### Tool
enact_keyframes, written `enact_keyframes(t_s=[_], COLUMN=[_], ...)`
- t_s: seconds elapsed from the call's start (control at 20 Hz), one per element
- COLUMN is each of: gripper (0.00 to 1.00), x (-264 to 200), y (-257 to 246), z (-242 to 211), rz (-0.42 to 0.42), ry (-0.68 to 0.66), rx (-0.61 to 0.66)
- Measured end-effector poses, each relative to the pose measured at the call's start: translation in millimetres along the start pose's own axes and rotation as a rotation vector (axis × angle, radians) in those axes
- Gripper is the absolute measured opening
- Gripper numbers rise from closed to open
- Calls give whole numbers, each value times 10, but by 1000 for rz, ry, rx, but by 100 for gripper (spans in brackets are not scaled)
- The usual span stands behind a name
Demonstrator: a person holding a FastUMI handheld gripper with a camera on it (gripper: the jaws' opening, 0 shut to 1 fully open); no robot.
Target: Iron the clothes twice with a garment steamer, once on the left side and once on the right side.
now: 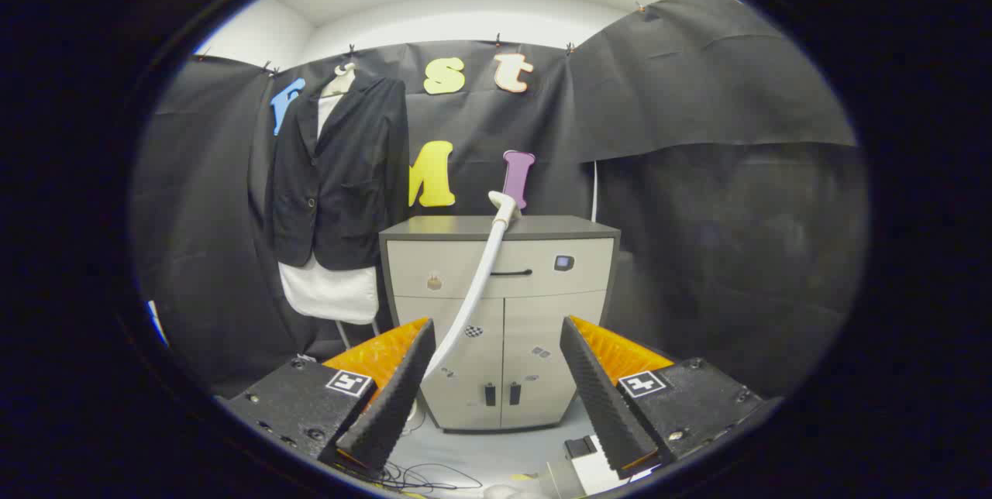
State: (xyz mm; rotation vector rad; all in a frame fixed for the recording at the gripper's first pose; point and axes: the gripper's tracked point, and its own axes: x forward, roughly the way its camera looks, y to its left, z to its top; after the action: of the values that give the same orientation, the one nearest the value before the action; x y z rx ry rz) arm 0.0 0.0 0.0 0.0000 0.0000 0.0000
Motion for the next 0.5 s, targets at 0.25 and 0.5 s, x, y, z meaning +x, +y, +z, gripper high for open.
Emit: enact_keyframes(t_s=[0.25, 0.5], gripper=[100, 100], x=[3, 2], y=[40, 15], z=[-12, 75], rz=[2, 6], ry=[5, 3], rx=[-20, -43])
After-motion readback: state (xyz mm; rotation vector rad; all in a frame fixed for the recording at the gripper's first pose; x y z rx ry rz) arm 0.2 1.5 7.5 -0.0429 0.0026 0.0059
